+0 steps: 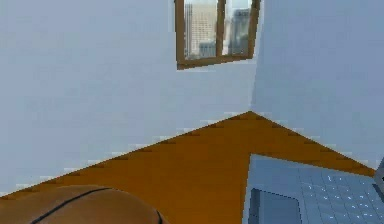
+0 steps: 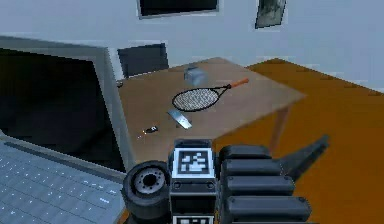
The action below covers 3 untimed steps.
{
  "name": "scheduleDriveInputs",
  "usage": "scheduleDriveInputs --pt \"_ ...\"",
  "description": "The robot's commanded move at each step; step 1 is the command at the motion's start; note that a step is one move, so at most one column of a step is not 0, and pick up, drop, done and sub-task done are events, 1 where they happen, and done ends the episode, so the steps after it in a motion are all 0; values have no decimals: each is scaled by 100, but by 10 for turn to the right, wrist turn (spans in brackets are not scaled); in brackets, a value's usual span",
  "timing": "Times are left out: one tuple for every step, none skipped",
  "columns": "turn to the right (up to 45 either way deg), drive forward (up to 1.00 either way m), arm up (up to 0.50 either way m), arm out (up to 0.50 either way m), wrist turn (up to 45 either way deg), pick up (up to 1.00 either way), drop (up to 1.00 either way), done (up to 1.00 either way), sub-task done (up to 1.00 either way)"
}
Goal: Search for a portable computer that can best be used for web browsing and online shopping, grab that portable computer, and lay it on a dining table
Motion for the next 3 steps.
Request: scheduleDriveInputs --pt "-450 0 0 0 0 0 0 0 0" --pt "-450 0 0 0 0 0 0 0 0" --pt "-300 0 0 0 0 0 0 0 0"
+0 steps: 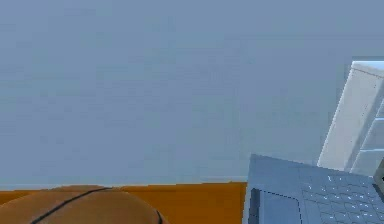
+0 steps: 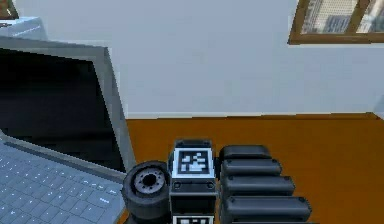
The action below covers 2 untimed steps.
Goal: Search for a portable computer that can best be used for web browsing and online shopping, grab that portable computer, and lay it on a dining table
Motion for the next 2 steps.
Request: scheduleDriveInputs --pt "450 0 0 0 0 0 0 0 0" --pt "450 0 0 0 0 0 0 0 0"
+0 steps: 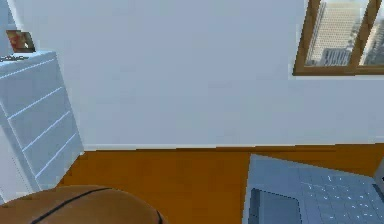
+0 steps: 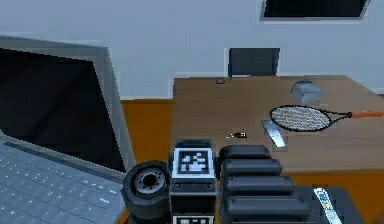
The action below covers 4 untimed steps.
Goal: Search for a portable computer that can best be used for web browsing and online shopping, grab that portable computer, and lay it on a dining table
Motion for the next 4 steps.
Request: scheduleDriveInputs --pt "210 0 0 0 0 0 0 0 0" --pt "360 0 0 0 0 0 0 0 0" --pt "0 50 0 0 0 0 0 0 0" --pt "180 0 0 0 0 0 0 0 0"
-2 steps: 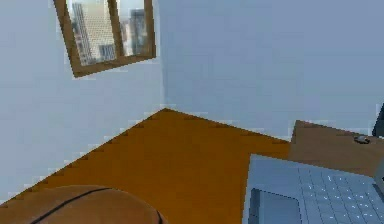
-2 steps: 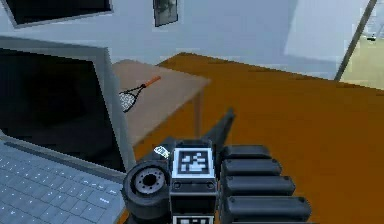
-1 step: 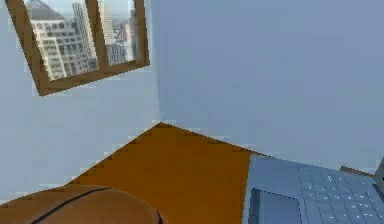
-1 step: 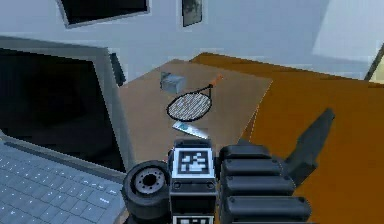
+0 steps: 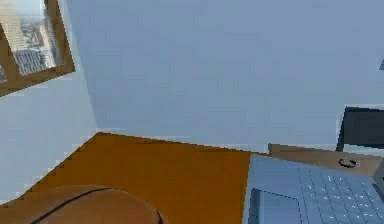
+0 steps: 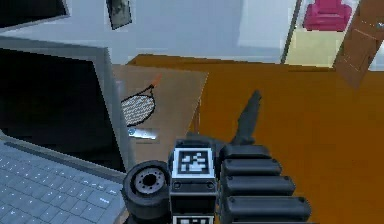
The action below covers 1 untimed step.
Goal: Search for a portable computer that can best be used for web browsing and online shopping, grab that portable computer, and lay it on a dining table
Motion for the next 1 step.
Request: scheduleDriveInputs --pt "0 50 0 0 0 0 0 0 0"
